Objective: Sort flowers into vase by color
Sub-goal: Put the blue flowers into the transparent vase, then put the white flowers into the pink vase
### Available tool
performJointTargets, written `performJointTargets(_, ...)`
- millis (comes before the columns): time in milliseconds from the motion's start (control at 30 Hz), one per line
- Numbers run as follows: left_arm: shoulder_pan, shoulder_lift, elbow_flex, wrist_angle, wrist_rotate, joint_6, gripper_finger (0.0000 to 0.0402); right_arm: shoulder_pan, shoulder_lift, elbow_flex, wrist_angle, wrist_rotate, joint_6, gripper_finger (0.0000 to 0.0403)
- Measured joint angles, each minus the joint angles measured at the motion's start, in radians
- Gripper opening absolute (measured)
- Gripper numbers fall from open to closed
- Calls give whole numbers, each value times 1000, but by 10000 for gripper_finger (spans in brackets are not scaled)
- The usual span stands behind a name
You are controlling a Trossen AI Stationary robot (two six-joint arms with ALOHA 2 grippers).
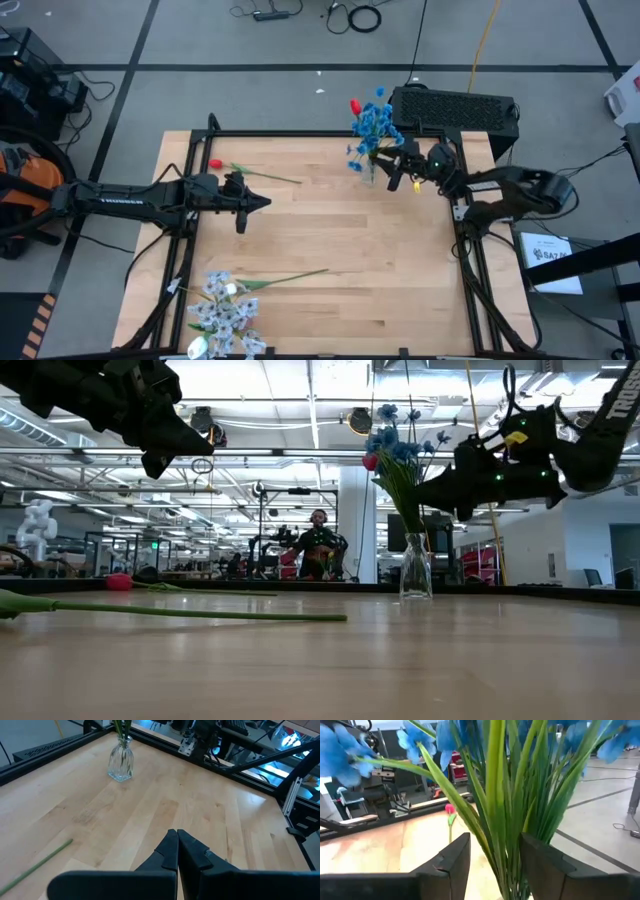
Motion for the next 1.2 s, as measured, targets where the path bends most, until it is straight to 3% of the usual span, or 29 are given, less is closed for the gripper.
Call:
performJointTargets(400,0,0,0,0,-5,0,2,5,-354,0,-528,129,-51,160)
performJointTargets(600,0,0,0,0,-5,0,2,49,-513,2,-713,131,34,155)
performJointTargets(767,0,0,0,-1,-5,0,2,103,-598,2,-821,132,39,111)
performJointTargets(1000,0,0,0,-13,-27,7,2,220,-630,2,-891,131,54,10)
performJointTargets(1200,0,0,0,-15,-49,8,2,340,-628,7,-935,234,54,2)
